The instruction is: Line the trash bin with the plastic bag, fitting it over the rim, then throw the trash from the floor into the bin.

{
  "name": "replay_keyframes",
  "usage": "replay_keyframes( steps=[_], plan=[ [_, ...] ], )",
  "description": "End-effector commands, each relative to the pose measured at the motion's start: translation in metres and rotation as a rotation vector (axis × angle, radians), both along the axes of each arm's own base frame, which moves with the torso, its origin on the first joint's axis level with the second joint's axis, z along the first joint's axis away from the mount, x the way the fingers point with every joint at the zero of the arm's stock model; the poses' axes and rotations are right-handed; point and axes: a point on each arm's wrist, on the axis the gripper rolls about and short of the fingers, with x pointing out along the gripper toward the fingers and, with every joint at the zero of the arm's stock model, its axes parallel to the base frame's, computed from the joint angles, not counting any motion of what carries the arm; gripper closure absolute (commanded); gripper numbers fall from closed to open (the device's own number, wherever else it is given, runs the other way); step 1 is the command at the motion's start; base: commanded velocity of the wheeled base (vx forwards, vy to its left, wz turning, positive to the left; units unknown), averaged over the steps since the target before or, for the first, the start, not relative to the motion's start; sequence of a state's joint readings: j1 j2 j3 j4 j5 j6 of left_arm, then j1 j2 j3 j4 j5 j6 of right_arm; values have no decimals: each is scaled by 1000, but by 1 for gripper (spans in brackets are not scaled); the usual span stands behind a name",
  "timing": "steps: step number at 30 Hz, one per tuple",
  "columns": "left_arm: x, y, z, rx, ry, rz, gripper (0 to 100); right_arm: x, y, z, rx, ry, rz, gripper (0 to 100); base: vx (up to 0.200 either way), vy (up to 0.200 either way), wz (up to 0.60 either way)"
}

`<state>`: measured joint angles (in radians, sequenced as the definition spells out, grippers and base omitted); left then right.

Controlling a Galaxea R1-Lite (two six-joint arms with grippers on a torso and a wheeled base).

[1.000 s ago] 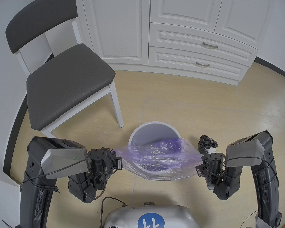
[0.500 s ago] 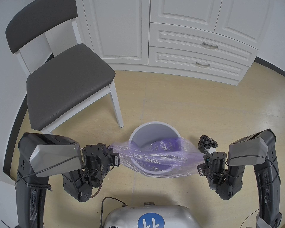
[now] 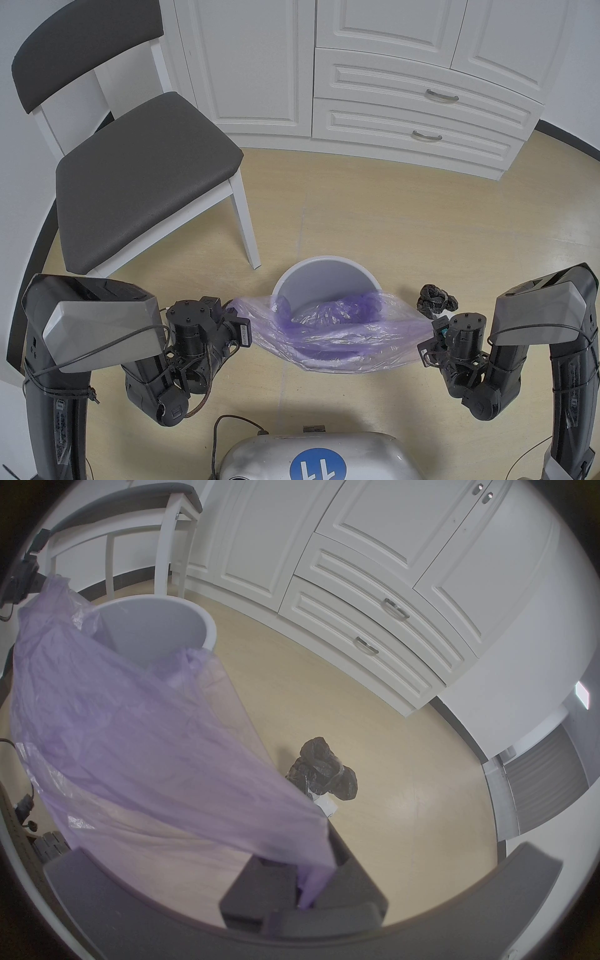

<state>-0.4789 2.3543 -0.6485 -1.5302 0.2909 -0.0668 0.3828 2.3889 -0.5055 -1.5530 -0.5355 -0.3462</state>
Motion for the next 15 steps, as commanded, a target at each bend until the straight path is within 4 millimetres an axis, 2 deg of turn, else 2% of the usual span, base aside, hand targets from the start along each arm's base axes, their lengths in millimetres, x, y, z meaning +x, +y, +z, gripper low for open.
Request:
replay_keyframes(
  steps=[1,5,7,15],
  plan=[
    [1,0,3,-7,-10,1,100,4,-4,3,10,-23,-11,100,0,0,0],
    [1,1,3,-7,-8,4,100,6,-8,3,10,-27,-23,100,0,0,0],
    [2,2,-2,-2,1,9,100,15,-15,-4,9,-27,-46,100,0,0,0],
    [5,2,-10,8,16,15,100,18,-15,-16,1,-3,-47,100,0,0,0]
  ],
)
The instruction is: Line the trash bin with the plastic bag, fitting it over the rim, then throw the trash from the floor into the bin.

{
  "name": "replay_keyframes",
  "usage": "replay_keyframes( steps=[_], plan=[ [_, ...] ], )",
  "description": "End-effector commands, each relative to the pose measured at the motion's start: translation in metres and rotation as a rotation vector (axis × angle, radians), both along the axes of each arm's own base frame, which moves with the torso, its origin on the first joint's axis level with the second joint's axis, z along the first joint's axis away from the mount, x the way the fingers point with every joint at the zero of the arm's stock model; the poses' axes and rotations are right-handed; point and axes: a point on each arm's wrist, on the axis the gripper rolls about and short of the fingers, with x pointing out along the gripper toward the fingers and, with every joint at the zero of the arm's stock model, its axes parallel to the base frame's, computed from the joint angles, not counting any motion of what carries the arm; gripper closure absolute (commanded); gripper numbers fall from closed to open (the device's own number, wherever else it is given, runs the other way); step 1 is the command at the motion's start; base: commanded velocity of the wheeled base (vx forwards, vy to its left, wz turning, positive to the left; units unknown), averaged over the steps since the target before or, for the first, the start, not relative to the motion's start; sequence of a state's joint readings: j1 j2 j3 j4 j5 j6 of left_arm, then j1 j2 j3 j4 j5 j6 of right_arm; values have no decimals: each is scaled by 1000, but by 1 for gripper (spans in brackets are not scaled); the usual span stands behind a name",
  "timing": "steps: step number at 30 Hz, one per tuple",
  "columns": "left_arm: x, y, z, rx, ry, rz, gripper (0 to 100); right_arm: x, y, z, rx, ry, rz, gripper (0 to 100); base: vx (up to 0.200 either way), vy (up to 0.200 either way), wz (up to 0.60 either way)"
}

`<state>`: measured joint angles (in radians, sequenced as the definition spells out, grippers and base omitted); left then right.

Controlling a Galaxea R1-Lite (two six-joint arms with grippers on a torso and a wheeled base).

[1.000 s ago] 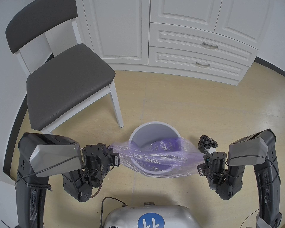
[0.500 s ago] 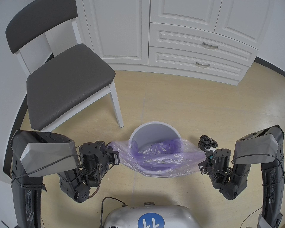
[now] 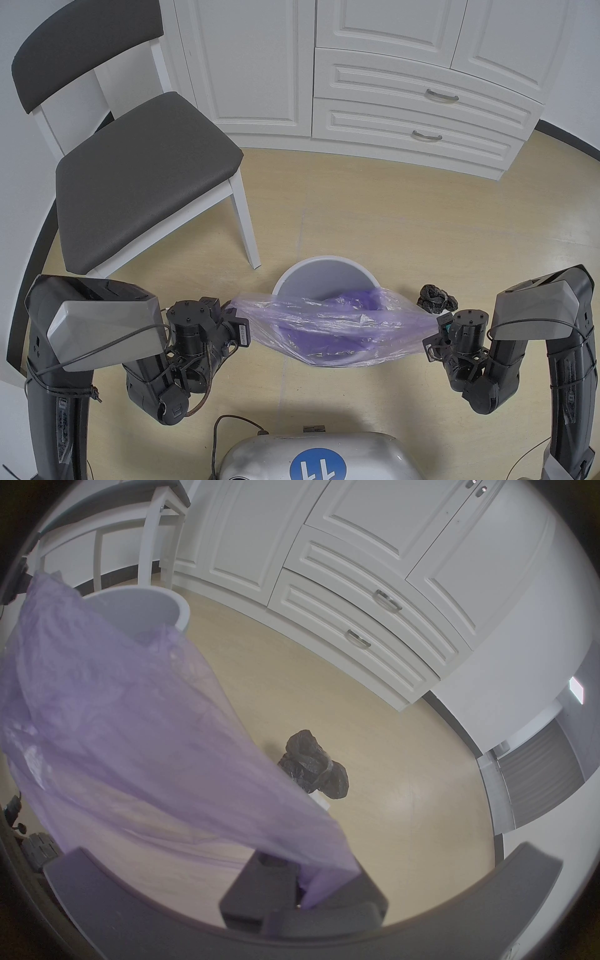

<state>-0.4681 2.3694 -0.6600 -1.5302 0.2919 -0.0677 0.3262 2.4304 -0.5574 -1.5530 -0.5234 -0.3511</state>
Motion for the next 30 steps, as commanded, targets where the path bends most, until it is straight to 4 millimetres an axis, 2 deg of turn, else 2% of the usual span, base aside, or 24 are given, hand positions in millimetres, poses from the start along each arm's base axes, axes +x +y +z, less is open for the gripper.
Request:
replay_keyframes(
  steps=[1,11,18,24,30],
  plan=[
    [2,0,-8,7,14,3,100,3,0,-9,-1,4,-4,100,0,0,0],
    [8,4,-14,11,19,19,100,9,-5,-12,8,0,0,100,0,0,0],
    [5,2,-16,16,27,12,100,5,-4,-7,15,-1,15,100,0,0,0],
    [-2,-7,-17,18,37,-18,100,-3,1,-1,50,2,66,100,0,0,0],
    [-2,-8,-18,18,37,-20,100,-1,0,-3,49,5,60,100,0,0,0]
  ],
)
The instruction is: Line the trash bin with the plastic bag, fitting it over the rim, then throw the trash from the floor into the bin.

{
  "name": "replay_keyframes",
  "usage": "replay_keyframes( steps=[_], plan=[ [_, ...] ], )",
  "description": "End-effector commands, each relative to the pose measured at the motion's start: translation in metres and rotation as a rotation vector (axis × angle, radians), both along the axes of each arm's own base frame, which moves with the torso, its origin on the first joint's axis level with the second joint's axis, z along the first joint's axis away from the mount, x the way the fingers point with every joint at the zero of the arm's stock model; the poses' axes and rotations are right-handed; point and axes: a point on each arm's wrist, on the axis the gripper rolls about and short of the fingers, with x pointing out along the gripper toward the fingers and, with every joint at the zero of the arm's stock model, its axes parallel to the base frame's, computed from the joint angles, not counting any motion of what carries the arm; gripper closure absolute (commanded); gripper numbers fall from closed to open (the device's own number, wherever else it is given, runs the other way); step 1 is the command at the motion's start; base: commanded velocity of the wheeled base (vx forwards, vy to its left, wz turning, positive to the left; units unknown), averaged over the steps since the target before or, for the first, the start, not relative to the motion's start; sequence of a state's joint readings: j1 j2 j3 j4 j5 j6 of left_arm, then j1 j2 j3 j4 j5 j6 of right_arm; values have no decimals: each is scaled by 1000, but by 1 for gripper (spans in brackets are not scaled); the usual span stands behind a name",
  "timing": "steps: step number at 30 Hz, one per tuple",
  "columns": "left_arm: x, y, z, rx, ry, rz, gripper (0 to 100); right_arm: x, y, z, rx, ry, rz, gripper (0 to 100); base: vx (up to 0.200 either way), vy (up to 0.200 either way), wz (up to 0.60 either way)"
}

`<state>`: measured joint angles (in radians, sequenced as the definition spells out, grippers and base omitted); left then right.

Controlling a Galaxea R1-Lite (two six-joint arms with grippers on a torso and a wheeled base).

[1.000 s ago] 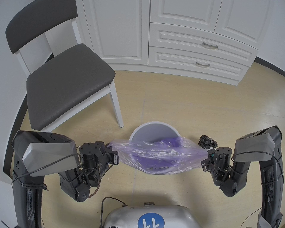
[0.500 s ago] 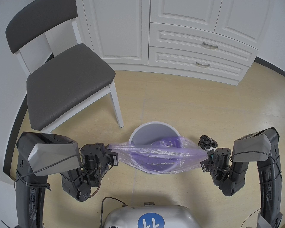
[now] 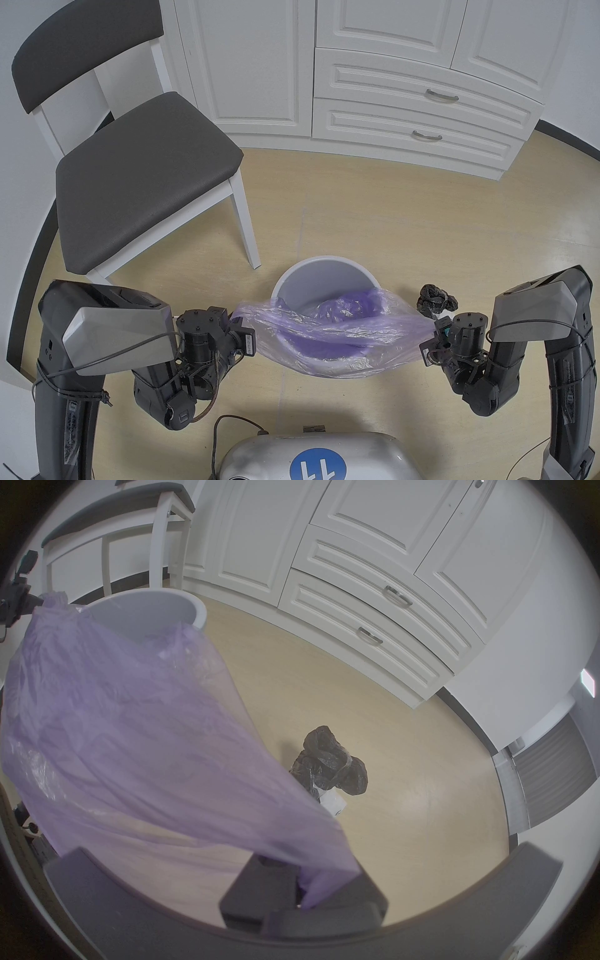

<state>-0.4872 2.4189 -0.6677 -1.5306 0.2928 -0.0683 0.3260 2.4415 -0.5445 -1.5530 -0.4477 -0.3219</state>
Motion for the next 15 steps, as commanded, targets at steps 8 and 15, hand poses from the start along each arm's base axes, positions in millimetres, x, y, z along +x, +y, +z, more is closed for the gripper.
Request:
replay_keyframes(
  steps=[8,15],
  plan=[
    [1,0,1,-3,-4,3,100,2,-6,3,-4,-16,-10,0,0,0,0],
    [2,0,2,-6,-9,3,100,-8,-29,11,100,31,138,0,0,0,0]
  ],
)
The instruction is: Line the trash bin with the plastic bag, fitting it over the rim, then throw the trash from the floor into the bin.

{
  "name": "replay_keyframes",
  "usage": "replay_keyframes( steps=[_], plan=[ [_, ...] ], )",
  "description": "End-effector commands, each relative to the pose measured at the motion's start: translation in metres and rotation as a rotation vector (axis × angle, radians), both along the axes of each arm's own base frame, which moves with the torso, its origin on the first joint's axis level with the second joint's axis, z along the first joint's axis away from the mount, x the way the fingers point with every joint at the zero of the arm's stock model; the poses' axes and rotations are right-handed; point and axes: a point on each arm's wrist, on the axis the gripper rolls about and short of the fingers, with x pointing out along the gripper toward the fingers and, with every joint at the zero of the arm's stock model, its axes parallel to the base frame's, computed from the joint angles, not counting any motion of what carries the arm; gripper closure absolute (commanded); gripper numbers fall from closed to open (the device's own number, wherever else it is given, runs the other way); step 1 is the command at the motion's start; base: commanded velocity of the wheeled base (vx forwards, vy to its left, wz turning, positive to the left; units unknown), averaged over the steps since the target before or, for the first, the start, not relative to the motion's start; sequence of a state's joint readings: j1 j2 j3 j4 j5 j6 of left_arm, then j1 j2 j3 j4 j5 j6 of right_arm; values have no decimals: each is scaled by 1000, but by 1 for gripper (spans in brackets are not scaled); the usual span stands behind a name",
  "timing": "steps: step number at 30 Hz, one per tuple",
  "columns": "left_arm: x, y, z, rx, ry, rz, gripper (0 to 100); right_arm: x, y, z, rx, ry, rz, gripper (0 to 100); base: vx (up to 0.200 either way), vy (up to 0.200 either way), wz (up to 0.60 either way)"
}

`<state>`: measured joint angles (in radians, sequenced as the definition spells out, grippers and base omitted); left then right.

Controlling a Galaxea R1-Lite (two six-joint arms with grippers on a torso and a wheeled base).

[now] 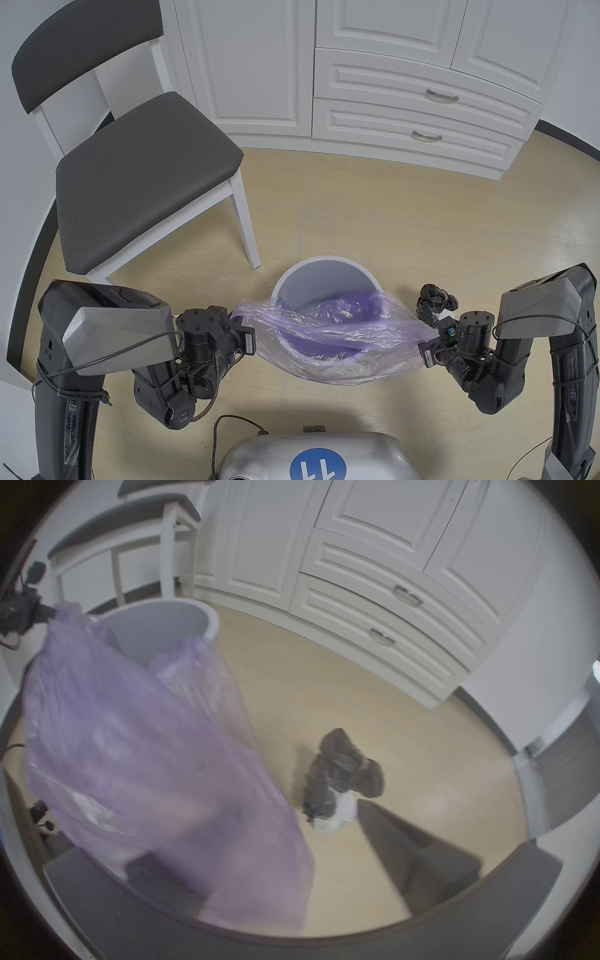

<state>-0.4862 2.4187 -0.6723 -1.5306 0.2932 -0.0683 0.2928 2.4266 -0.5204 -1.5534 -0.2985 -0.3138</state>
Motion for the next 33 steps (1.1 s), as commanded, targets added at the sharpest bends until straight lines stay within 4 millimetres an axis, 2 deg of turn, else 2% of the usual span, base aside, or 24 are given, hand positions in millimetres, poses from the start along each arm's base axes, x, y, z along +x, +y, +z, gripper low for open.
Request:
replay_keyframes(
  steps=[1,2,4,8,11,13,23,33],
  plan=[
    [1,1,2,-4,-6,4,100,-5,-32,7,75,22,71,0,0,0,0],
    [1,1,2,-3,-5,4,100,-4,-36,6,85,27,83,0,0,0,0],
    [1,1,1,-2,-4,4,100,0,-57,1,147,46,140,0,0,0,0],
    [2,0,0,-2,-4,4,100,5,-86,-7,334,79,222,0,0,0,0],
    [3,0,-1,-3,-5,6,100,8,-96,-9,433,91,245,0,0,0,0],
    [8,1,-1,-5,-14,23,100,8,-108,-11,561,116,280,0,0,0,0],
    [11,2,-1,-7,-22,36,100,3,-139,-16,776,178,362,0,0,0,0],
    [12,2,-6,0,-11,37,100,6,-158,-17,840,169,339,0,0,0,0]
  ],
)
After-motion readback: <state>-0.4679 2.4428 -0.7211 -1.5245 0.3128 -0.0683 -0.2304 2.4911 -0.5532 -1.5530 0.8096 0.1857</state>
